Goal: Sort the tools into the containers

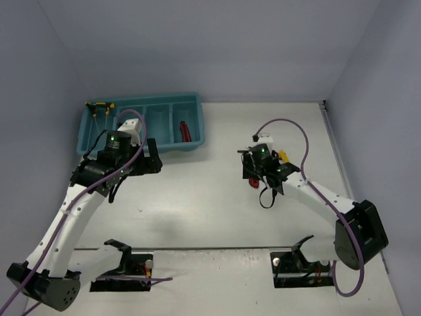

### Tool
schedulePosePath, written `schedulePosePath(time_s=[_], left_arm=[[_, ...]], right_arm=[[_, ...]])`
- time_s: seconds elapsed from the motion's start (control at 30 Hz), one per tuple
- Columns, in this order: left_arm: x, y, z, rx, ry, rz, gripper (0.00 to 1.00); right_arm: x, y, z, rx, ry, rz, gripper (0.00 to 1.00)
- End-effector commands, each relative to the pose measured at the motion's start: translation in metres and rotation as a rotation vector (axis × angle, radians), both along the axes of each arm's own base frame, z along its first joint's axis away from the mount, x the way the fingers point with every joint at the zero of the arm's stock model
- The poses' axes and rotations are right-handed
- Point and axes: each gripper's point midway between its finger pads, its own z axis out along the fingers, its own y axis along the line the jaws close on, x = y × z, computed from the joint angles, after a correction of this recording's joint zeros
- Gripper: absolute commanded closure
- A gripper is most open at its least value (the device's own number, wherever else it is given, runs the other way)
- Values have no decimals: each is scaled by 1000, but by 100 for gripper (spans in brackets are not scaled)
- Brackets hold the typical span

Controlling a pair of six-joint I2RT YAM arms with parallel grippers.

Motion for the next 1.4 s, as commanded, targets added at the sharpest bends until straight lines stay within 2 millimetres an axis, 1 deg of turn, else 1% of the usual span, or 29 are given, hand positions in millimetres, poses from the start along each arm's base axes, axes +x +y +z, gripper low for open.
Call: schedulePosePath(time_s=[0.0, 0.07, 0.17, 0.27, 0.4, 0.57, 0.7, 0.77, 0.83, 0.87, 0.9, 0.93, 0.97, 1.0, 1.03, 1.07, 1.13, 1.2, 1.3, 1.37], left_arm=[[10, -6, 19, -19, -55, -6, 18], [9, -7, 19, -21, -51, -10, 18], [8, -7, 19, -24, -54, -9, 18], [5, -6, 15, -23, -47, -9, 18], [0, -5, 16, -32, -56, -6, 18], [-8, -2, 15, -43, -65, 1, 18], [-11, 0, 15, -42, -72, 6, 18], [-12, 0, 14, -45, -71, 7, 18], [-12, 1, 14, -45, -69, 11, 18], [-12, 1, 13, -45, -68, 12, 18], [-12, 0, 13, -47, -67, 13, 18], [-11, 0, 13, -47, -66, 14, 18], [-10, 0, 13, -47, -62, 13, 18], [-10, -1, 13, -46, -62, 13, 18], [-9, -1, 14, -46, -64, 14, 18], [-9, -1, 16, -46, -68, 15, 18], [-8, 0, 18, -44, -75, 18, 18], [-7, 2, 20, -40, -82, 22, 18], [-8, 2, 20, -40, -85, 21, 18], [-9, 2, 21, -40, -85, 21, 19]], right_arm=[[-18, -3, -23, 66, 59, -43, 41], [-24, -7, -41, 48, 103, -55, 40], [-23, -6, -57, 20, 143, -54, 40], [-19, -5, -72, 1, 169, -56, 40], [-9, -1, -85, -2, 186, -61, 40], [-2, -4, -102, -29, 217, -74, 41], [1, -9, -109, -33, 229, -82, 42], [1, -13, -113, -42, 234, -86, 45], [2, -16, -116, -58, 236, -88, 51], [2, -17, -116, -66, 235, -87, 61], [4, -18, -117, -74, 234, -86, 74], [4, -17, -116, -73, 232, -80, 84], [5, -13, -112, -67, 224, -64, 96], [7, -7, -106, -61, 209, -44, 100], [8, 0, -97, -52, 187, -24, 100], [10, 9, -82, -36, 155, -5, 100], [12, 23, -45, 15, 82, 16, 100], [22, 34, 2, 89, -18, 21, 100], [32, 52, 55, 190, -115, 48, 100], [45, 72, 97, 261, -178, 97, 100]])
